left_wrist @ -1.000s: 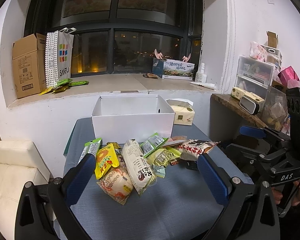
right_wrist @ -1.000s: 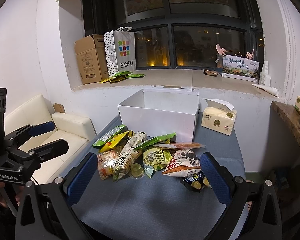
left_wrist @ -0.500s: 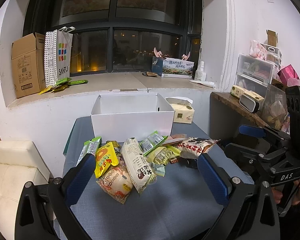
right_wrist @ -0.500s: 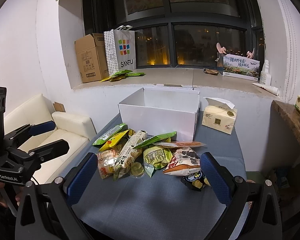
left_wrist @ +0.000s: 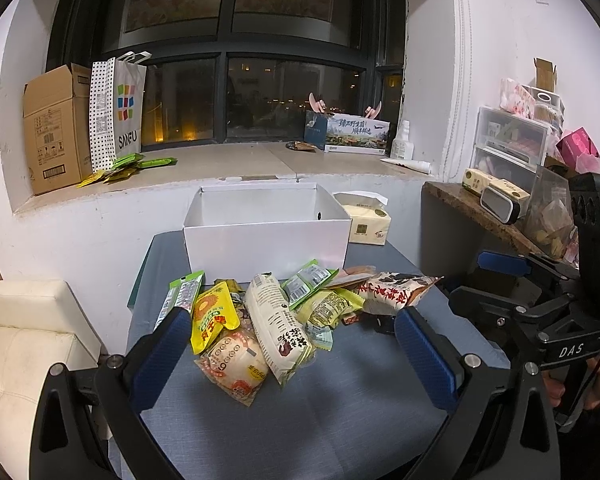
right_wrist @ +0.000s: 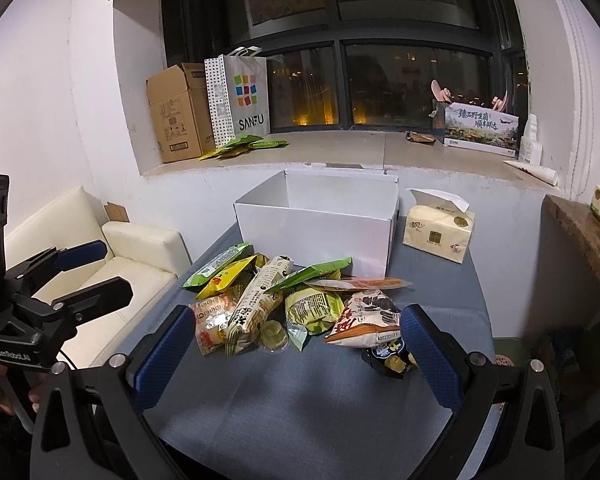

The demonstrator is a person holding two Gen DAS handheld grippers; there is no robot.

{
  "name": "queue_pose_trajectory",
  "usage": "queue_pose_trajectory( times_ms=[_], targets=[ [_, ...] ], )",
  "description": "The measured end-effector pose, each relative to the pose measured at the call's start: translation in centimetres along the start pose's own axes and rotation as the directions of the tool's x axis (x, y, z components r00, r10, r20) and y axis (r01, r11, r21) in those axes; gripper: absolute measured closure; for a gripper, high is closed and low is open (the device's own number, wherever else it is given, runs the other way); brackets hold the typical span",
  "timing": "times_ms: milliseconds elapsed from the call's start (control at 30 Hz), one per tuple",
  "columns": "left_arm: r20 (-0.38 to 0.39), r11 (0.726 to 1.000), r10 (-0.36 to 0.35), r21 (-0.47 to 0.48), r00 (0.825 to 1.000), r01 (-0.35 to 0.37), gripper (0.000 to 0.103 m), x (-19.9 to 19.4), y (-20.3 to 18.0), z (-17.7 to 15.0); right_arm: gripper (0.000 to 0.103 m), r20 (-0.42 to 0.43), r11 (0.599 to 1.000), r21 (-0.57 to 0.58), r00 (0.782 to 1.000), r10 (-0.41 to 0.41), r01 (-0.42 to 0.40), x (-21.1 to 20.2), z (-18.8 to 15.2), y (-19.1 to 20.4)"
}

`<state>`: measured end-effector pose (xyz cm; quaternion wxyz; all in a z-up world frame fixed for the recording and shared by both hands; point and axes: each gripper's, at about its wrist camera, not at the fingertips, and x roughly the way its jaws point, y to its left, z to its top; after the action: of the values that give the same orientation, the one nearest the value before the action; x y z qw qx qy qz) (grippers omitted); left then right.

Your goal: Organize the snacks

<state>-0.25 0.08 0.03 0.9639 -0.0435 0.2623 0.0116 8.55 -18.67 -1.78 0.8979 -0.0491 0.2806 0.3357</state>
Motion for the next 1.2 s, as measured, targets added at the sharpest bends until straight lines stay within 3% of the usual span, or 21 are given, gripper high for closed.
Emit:
queue_pose_trajectory(
  times_ms=[800, 900, 1000, 1200],
  targets=[
    [-0.01, 1.0, 0.001, -0.004, 1.0, -0.001, 0.0, 0.4, 0.3, -0.4, 0.0, -0.037, 0.999, 0.016, 0.999, -0.028, 0.028, 1.6, -0.4, -0.8],
    [-0.017, 1.0, 0.0, -0.01, 1.0, 0.0, 0.0, 0.5, 0.6, -0.6, 0.0, -0.025, 0.997, -0.015, 0.997, -0.069, 0.069, 3.0, -0.7, -1.6],
    [-0.03, 1.0, 0.003, -0.012, 1.0, -0.003, 0.0, 0.9, 0.7, -0.8, 0.0, -0.063, 0.983, -0.067, 0.983, -0.175, 0.171, 5.9, -1.6, -2.5],
    [-0.047, 1.0, 0.003, -0.014, 0.999, -0.004, 0.0, 1.6, 0.8, -1.3, 0.0, -0.125, 0.98, -0.069, 0.973, -0.194, 0.186, 11.1, -2.2, -4.1]
  ],
)
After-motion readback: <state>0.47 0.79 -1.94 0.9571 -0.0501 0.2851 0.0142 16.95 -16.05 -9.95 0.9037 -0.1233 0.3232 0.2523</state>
